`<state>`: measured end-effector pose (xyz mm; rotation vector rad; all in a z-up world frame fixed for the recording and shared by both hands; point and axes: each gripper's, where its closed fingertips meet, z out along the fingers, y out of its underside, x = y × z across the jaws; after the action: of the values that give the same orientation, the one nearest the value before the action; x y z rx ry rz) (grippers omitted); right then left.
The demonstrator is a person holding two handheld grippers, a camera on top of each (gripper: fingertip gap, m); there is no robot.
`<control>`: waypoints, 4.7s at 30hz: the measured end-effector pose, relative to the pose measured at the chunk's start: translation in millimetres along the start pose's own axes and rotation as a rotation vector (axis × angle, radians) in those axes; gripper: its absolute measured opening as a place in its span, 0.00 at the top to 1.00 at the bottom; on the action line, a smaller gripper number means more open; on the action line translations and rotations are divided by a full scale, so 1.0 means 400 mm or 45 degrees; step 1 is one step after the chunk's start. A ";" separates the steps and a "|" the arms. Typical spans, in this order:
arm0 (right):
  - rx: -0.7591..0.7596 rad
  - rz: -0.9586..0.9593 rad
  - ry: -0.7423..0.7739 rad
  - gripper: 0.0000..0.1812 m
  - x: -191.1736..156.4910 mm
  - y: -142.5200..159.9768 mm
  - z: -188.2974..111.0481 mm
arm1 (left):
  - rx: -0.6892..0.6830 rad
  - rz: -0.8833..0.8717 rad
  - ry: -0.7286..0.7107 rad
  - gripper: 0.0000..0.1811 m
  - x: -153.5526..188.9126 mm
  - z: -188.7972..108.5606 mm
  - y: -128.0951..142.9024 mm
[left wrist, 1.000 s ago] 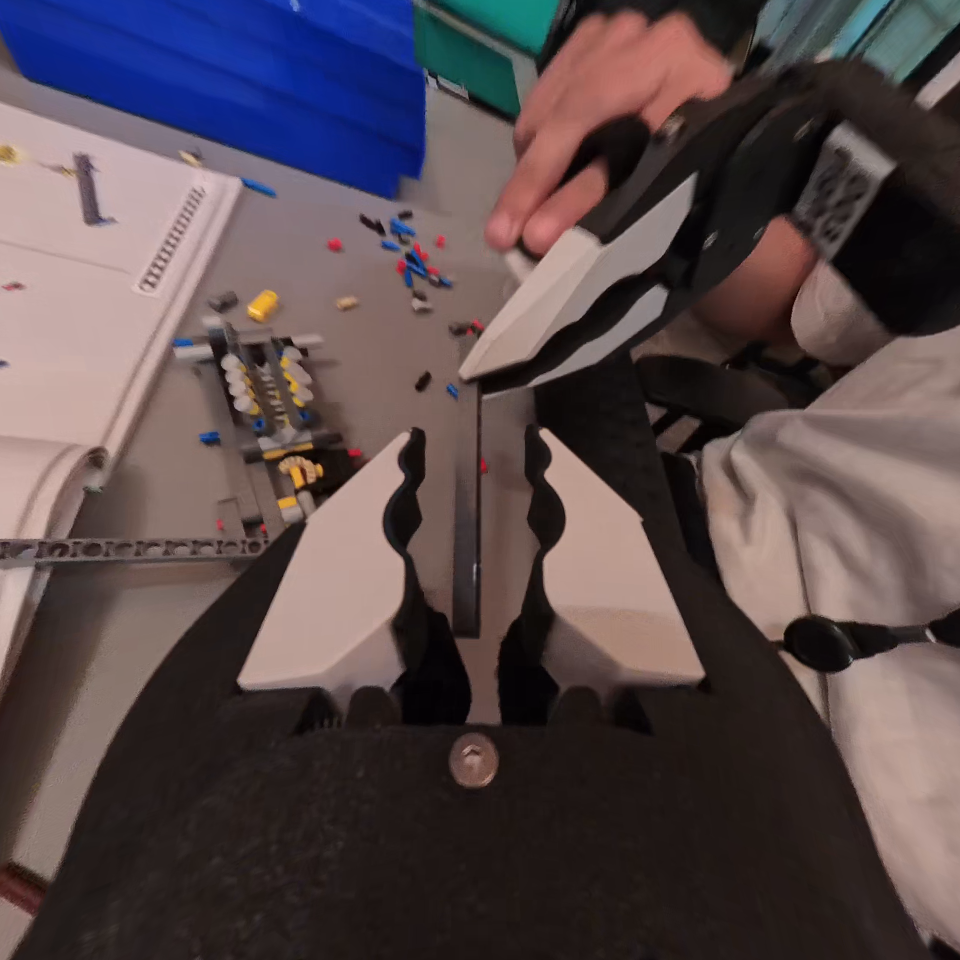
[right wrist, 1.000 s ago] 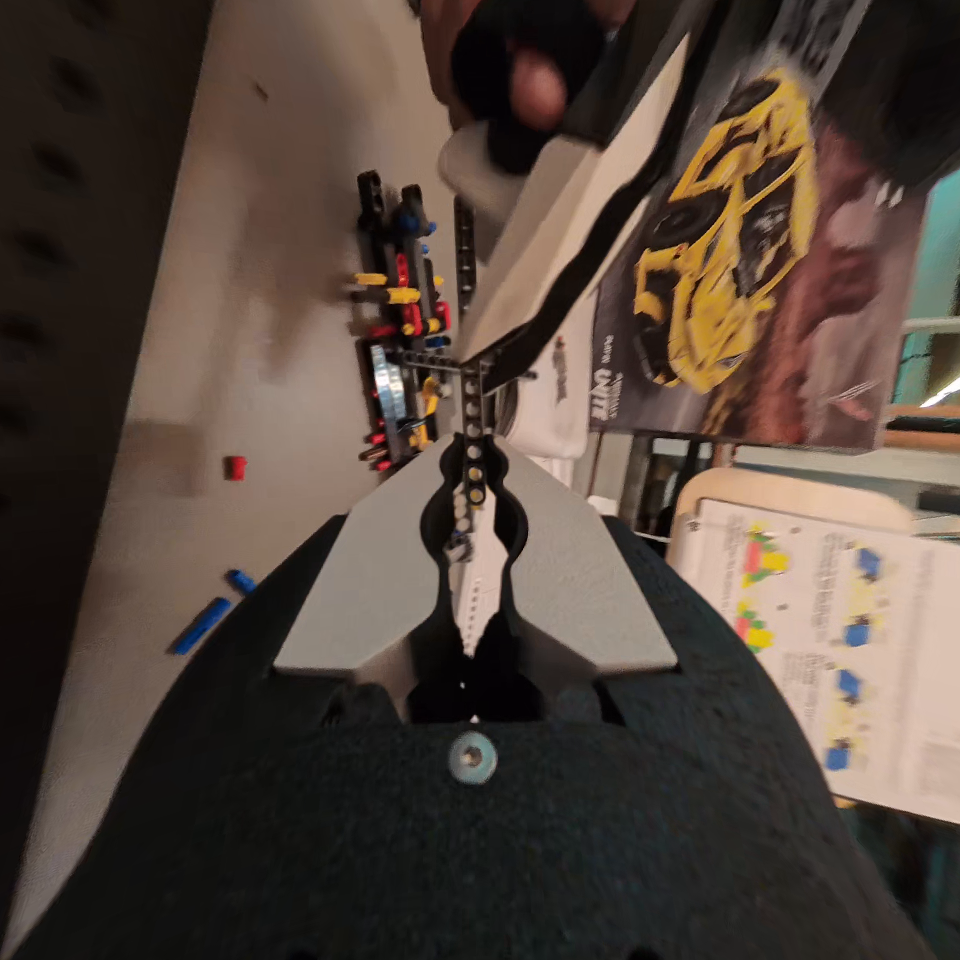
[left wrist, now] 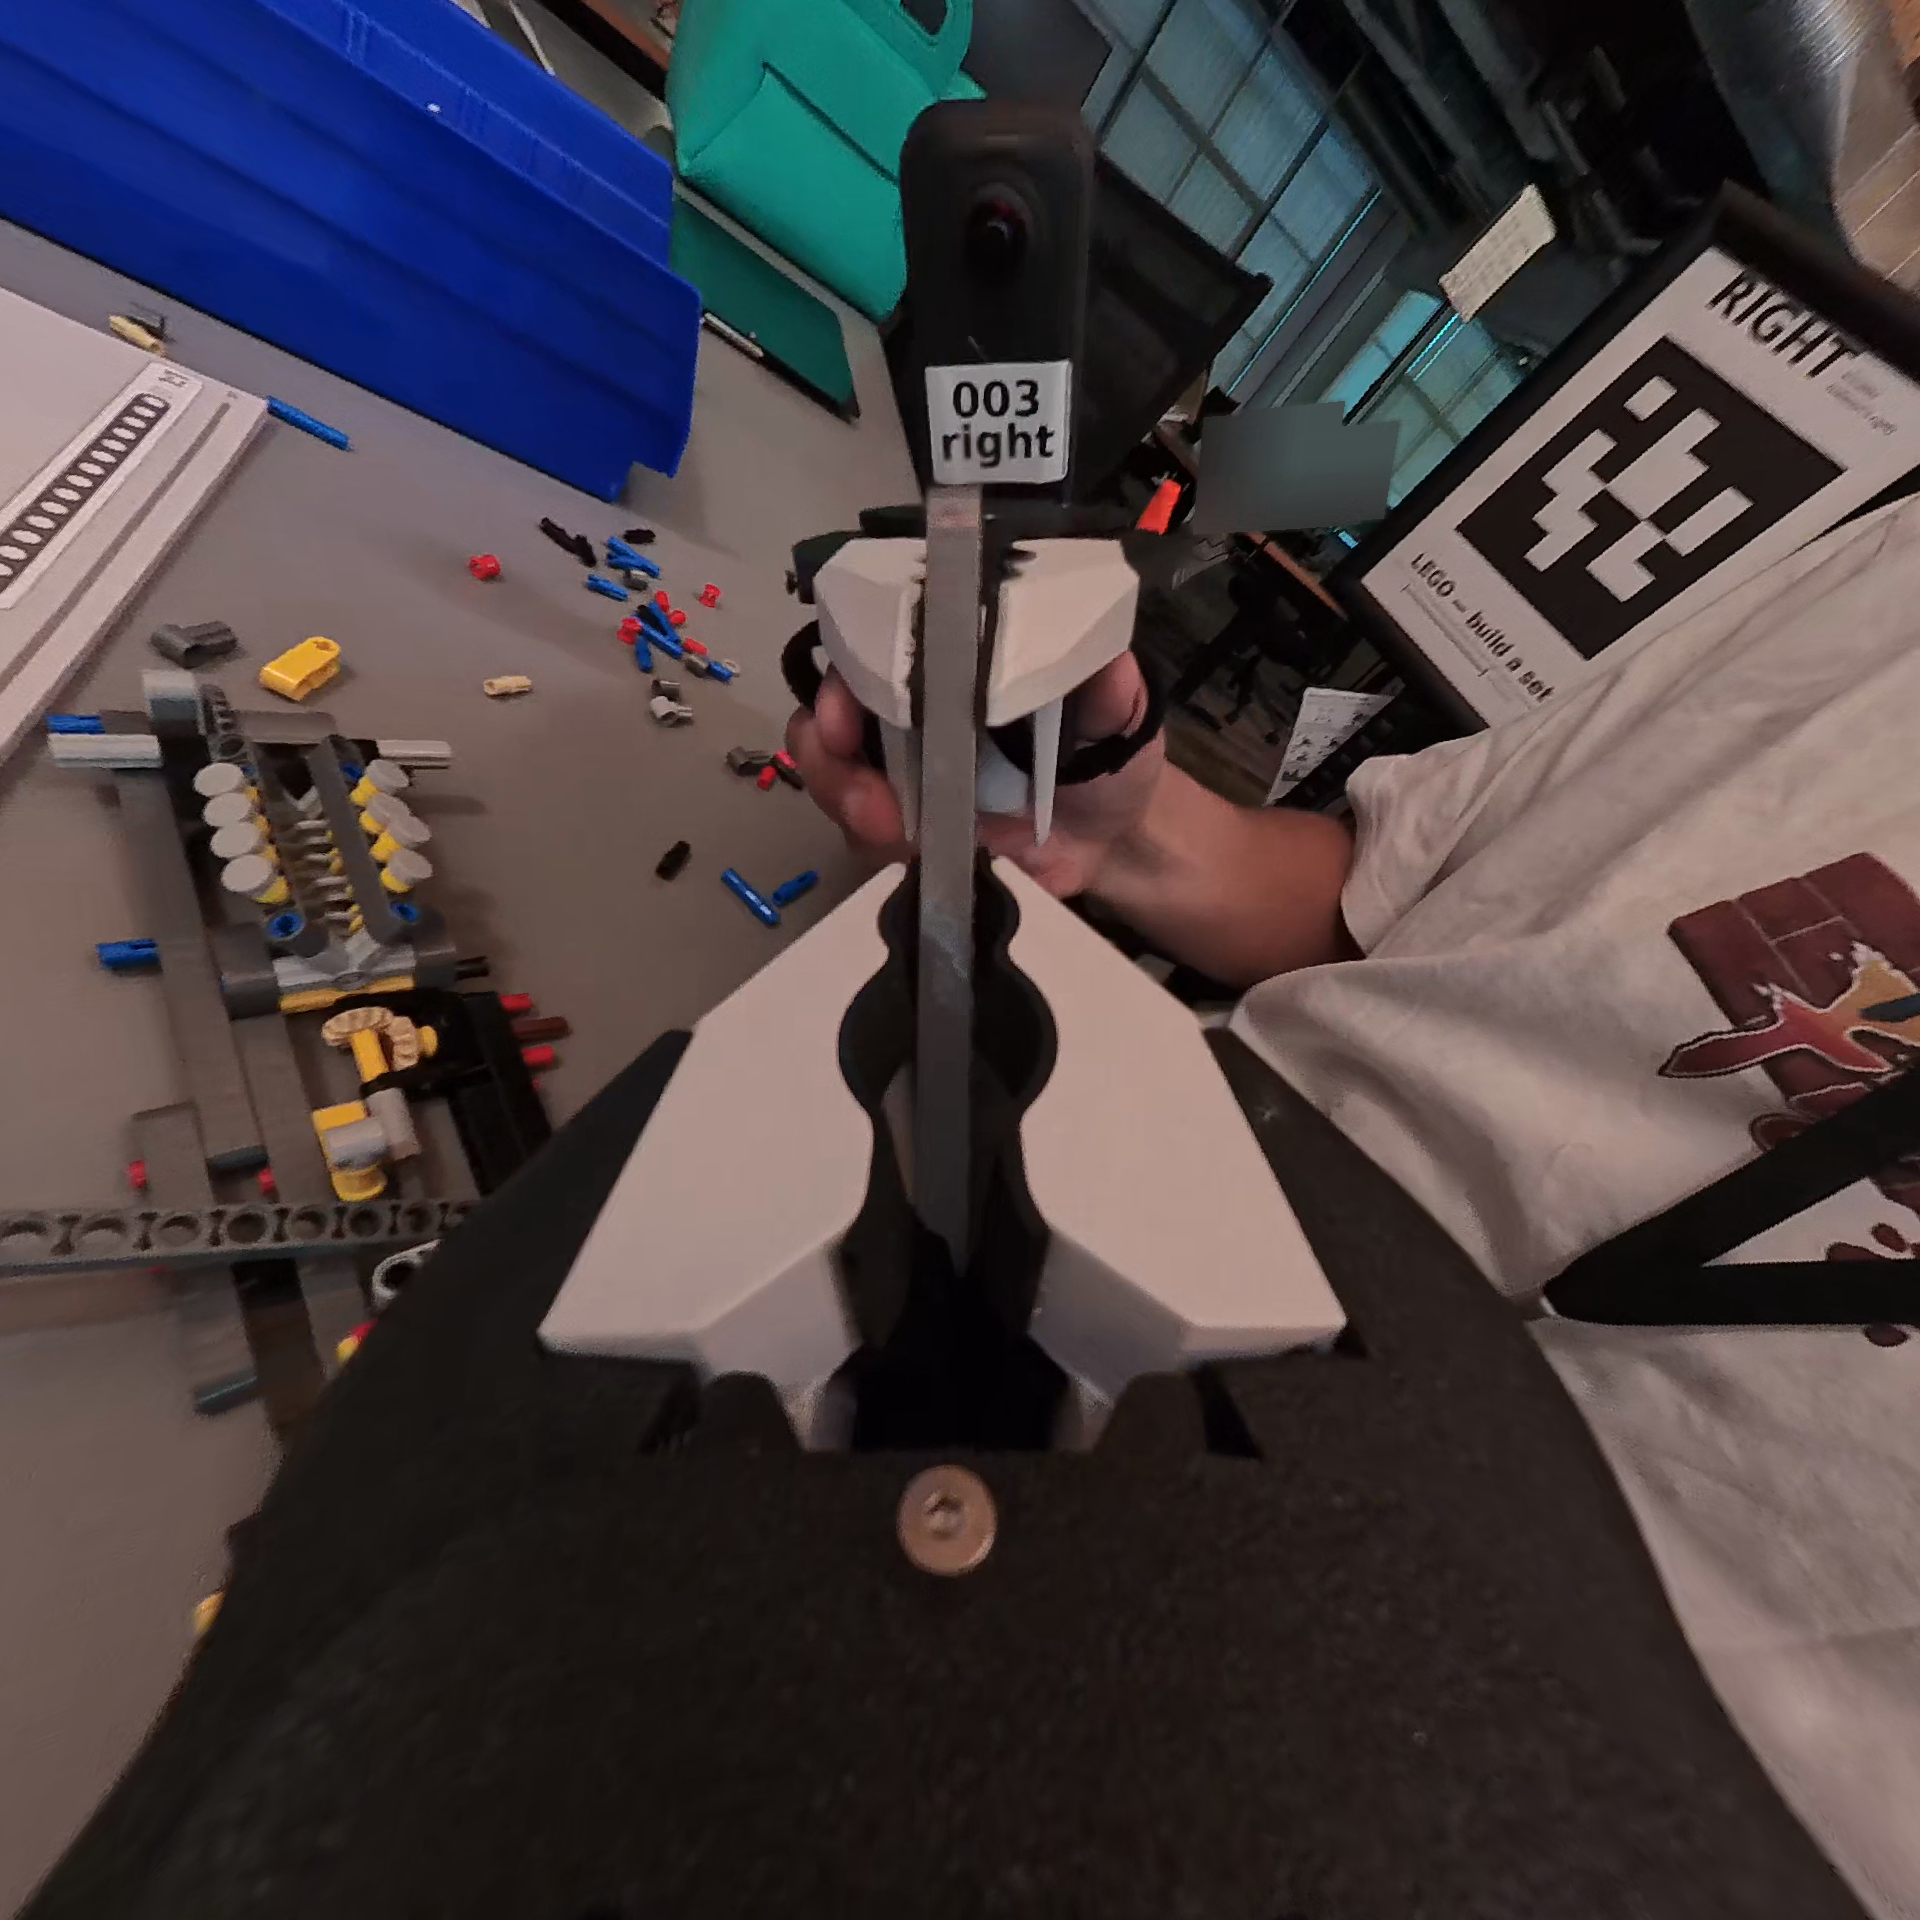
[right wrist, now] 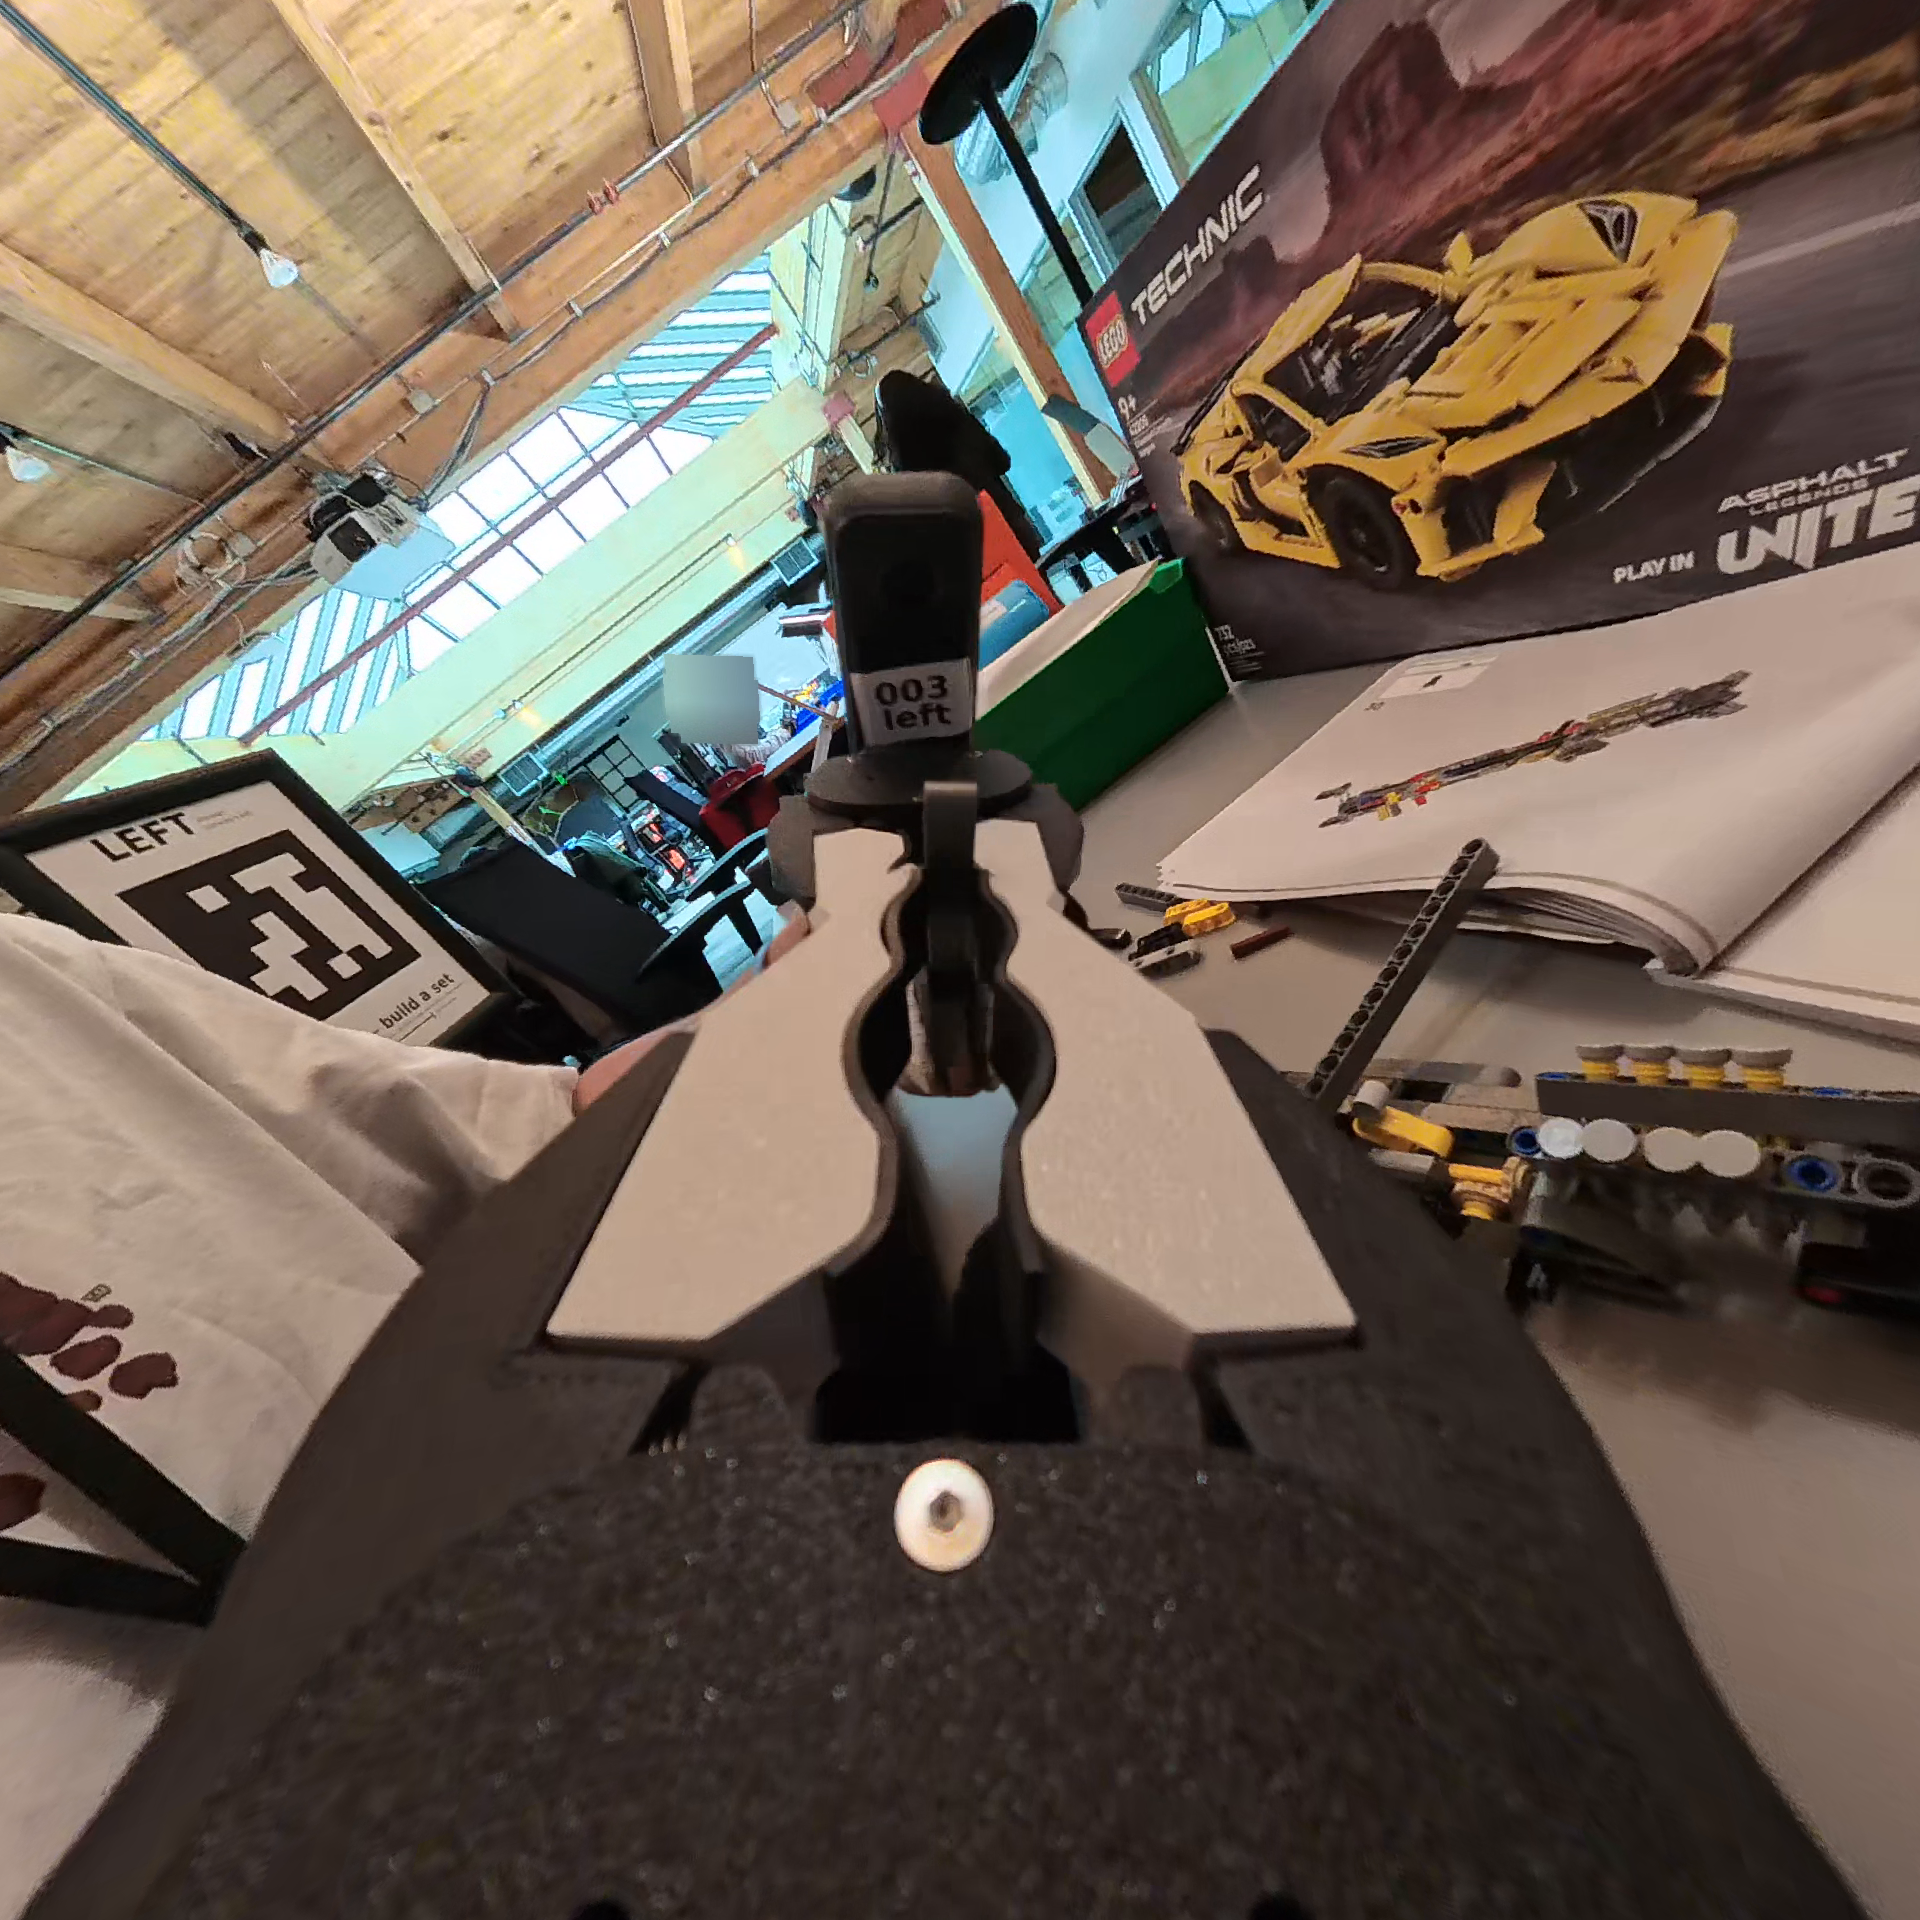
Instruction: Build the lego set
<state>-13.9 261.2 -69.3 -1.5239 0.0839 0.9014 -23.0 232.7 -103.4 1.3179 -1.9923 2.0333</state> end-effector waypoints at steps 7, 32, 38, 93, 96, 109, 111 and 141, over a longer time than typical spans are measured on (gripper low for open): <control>-0.063 0.022 -0.020 0.96 -0.002 0.021 0.003 | 0.053 0.030 -0.008 0.96 0.002 -0.015 -0.021; -0.045 0.065 -0.038 0.96 0.027 0.028 0.000 | 0.075 0.016 -0.060 0.96 -0.021 -0.021 -0.026; 0.081 0.151 -0.089 0.96 0.015 0.007 0.002 | 0.170 0.019 -0.024 0.96 -0.009 -0.022 -0.051; -1.074 -0.656 0.573 0.91 0.264 0.207 -0.309 | 0.015 0.062 -0.276 0.96 -0.075 -0.017 -0.012; -1.082 -0.669 0.551 0.92 0.264 0.208 -0.300 | 0.013 0.064 -0.284 0.96 -0.078 -0.018 -0.010; -0.585 -0.514 0.290 0.98 0.120 0.076 -0.145 | -0.015 0.123 -0.359 0.96 -0.089 -0.002 -0.001; -0.477 -0.476 0.217 0.98 0.070 0.052 -0.095 | 0.033 0.108 -0.362 0.96 -0.090 -0.002 -0.013; -0.394 -0.360 0.334 0.98 0.096 0.077 -0.016 | 0.095 0.157 -0.501 0.96 -0.119 -0.027 -0.036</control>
<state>-1.4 267.0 -116.8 -1.8823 -0.0847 0.5009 9.6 269.8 -115.8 1.7728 -2.2150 2.0450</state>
